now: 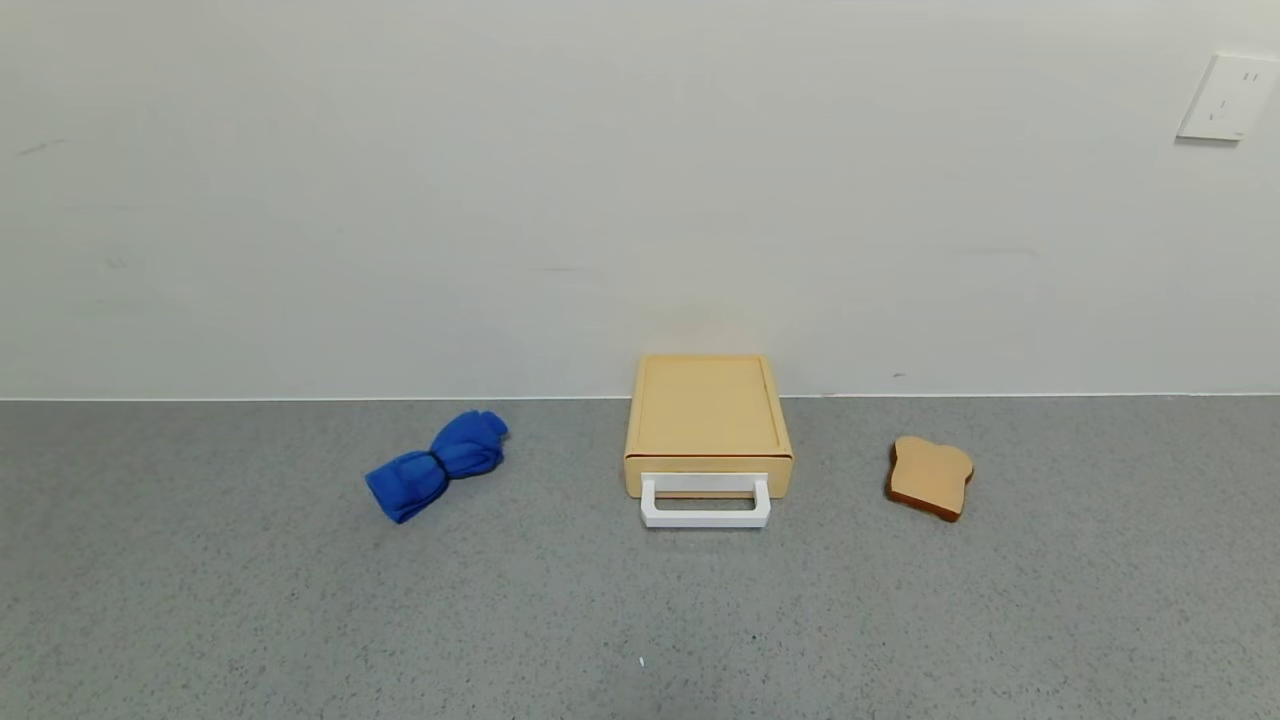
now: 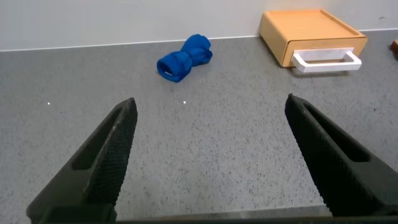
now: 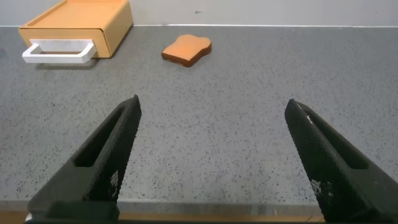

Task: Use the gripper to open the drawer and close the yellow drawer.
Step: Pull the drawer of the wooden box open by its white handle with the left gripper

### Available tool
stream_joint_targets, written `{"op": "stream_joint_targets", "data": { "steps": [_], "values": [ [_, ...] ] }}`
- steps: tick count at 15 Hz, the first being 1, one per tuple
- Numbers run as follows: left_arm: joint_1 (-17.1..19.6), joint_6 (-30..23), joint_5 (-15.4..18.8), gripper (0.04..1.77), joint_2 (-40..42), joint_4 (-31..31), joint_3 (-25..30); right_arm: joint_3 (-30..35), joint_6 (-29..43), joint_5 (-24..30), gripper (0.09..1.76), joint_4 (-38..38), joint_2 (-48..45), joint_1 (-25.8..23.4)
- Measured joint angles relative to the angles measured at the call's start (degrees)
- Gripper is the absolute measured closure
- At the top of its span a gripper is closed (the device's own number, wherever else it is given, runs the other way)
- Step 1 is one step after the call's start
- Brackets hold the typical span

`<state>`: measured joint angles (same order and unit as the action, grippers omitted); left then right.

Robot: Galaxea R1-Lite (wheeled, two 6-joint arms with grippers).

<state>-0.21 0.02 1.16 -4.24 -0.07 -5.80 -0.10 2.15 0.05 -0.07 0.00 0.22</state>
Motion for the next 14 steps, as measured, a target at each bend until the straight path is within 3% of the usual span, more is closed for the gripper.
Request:
{"op": "stream_joint_targets", "data": {
  "steps": [4,9,14],
  "values": [
    [-0.5,-0.02,-0.26,0.09,-10.67,-0.06,-8.86,0.0,-0.02,0.02,0.15,0.0,0.0,0.0],
    [-0.67,0.05,0.11,0.09,-30.79,0.32,-22.8,0.0,-0.02,0.02,0.15,-0.02,0.0,0.0],
    [-3.84,0.33,1.34,0.09,-52.76,7.03,-39.14,0.0,-0.04,0.02,0.15,0.0,0.0,0.02]
  ]
}}
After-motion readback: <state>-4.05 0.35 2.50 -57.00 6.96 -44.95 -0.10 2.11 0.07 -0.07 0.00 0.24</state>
